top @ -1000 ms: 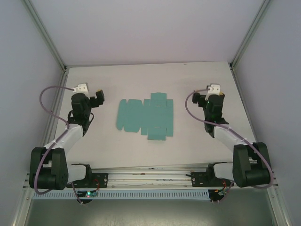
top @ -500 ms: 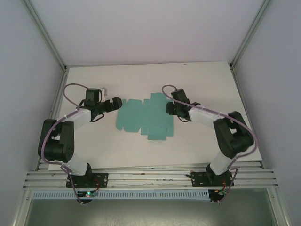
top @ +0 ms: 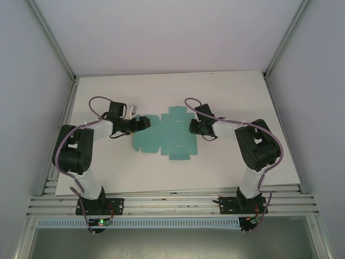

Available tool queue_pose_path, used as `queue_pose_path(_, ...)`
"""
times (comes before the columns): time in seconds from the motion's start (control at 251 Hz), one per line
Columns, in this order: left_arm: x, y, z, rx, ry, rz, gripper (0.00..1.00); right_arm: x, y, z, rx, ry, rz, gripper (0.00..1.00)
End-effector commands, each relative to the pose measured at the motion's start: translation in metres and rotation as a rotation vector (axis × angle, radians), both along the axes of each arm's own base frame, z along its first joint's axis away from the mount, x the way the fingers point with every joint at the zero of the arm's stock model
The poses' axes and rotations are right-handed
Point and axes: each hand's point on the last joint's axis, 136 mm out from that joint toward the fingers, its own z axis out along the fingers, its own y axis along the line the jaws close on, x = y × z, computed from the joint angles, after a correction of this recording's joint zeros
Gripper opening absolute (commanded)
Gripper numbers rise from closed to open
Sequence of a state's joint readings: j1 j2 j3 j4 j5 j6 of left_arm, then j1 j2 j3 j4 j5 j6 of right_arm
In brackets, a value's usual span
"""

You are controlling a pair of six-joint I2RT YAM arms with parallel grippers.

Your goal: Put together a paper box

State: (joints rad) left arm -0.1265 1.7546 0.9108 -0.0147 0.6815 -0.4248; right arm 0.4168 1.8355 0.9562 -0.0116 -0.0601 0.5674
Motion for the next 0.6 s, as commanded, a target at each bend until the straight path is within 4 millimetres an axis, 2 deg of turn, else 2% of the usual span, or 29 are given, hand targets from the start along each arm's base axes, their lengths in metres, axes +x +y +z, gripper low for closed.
queue_pose_path(0.0,-0.003,-0.025,0.016,-0.107,-0.022,-0.088,0.71,-0.038,-0.001,-0.051,0.017,0.171,0.019,0.24)
queue_pose_path(0.14,0.001,-0.029,0.033,-0.112,-0.072,-0.091,0.35,-0.033,0.004,-0.039,0.046,0.123,0.058,0.24)
queue_pose_path(0.207,0.002,-0.026,0.044,-0.1,-0.113,-0.084,0.15,-0.025,0.0,-0.019,0.051,0.067,0.062,0.27)
queue_pose_path(0.271,0.003,-0.026,0.058,-0.1,-0.155,-0.083,0.0,-0.018,-0.005,0.005,0.073,0.004,0.064,0.35)
queue_pose_path(0.367,-0.001,-0.027,0.087,-0.126,-0.237,-0.093,0.0,-0.009,-0.014,0.045,0.144,-0.102,0.073,0.49)
queue_pose_path(0.495,-0.013,-0.031,0.131,-0.168,-0.354,-0.135,0.0,-0.011,-0.019,0.097,0.272,-0.224,0.157,0.67)
queue_pose_path(0.595,-0.027,-0.032,0.165,-0.191,-0.445,-0.165,0.0,-0.02,-0.016,0.135,0.374,-0.321,0.267,0.73)
